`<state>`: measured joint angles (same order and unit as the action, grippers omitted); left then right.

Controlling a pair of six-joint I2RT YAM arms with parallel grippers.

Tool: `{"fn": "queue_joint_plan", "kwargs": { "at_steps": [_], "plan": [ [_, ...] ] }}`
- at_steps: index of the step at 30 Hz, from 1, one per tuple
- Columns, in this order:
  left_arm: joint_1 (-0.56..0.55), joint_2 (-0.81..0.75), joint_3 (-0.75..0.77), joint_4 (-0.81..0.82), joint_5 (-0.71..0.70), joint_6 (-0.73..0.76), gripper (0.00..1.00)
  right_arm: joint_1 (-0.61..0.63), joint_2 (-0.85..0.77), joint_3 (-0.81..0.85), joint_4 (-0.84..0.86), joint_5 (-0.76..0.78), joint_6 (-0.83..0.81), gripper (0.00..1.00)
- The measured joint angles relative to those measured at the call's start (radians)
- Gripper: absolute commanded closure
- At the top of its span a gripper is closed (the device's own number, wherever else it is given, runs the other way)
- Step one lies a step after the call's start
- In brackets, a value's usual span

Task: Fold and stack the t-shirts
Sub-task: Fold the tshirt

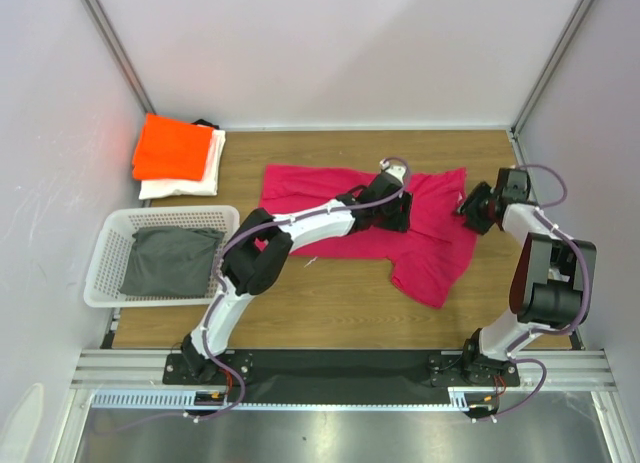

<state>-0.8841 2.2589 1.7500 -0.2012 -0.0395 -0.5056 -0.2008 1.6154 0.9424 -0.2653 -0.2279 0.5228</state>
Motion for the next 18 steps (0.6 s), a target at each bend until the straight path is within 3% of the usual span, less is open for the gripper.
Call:
{"fn": "queue_joint_plan", "kwargs": {
  "at_steps": [4,8,18],
  "plan": [
    [0.041,-0.056,0.021,-0.055,0.019,0.013,0.33,-0.006,-0.001,0.098,0.009,-0.020,-0.008,0.46],
    [0.151,-0.141,0.026,-0.073,0.032,0.016,0.34,-0.010,0.044,0.181,0.058,-0.050,-0.008,0.50],
    [0.515,-0.149,0.022,-0.101,0.044,0.005,0.36,0.010,0.384,0.435,0.117,-0.101,-0.024,0.59]
  ]
}}
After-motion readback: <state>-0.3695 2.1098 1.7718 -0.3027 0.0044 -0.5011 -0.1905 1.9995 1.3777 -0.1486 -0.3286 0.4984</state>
